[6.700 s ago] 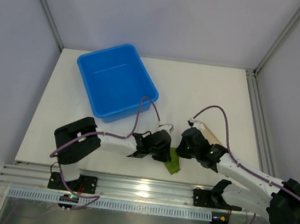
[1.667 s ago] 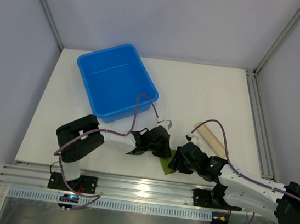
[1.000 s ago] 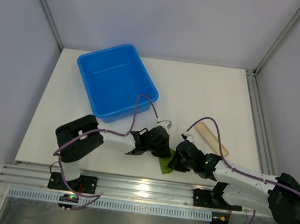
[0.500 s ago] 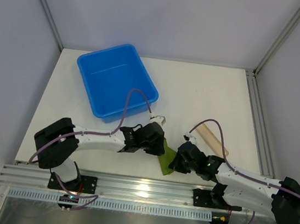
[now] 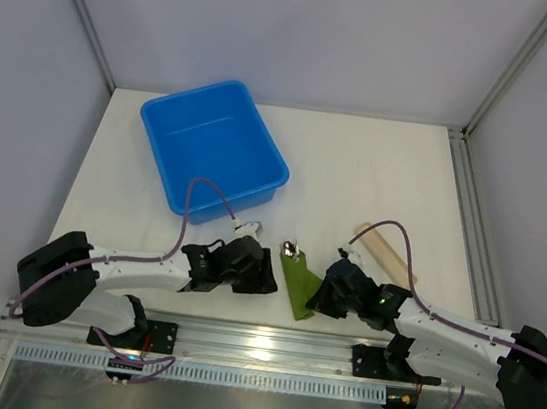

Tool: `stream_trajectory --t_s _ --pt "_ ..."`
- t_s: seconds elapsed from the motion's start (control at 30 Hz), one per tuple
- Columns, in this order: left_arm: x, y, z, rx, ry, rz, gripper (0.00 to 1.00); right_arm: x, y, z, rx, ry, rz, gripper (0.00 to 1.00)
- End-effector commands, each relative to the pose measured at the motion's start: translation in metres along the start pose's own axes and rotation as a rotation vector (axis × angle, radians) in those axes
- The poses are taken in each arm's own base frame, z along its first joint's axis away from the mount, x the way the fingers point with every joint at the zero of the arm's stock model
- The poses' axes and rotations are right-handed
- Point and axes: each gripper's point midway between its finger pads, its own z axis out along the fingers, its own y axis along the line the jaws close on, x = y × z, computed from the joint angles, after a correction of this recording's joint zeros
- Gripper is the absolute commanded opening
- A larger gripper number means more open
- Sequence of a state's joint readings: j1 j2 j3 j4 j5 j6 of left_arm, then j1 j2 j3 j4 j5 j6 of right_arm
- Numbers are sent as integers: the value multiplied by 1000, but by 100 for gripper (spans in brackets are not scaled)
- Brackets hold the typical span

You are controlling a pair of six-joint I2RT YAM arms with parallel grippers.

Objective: Place the utensils on the paper napkin and roll it up
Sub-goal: Roll the napkin at the center of the board, then pick up the utensils from the center of the board.

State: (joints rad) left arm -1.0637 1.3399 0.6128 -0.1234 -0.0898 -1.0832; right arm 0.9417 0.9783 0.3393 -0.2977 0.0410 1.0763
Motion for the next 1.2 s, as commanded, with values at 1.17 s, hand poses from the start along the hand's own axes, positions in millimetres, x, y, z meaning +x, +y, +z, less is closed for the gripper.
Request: stream_trajectory --t_s 1.17 --pt "7 13 44 203 -20 -678 77 -21 55 -23 -164 -43 90 3"
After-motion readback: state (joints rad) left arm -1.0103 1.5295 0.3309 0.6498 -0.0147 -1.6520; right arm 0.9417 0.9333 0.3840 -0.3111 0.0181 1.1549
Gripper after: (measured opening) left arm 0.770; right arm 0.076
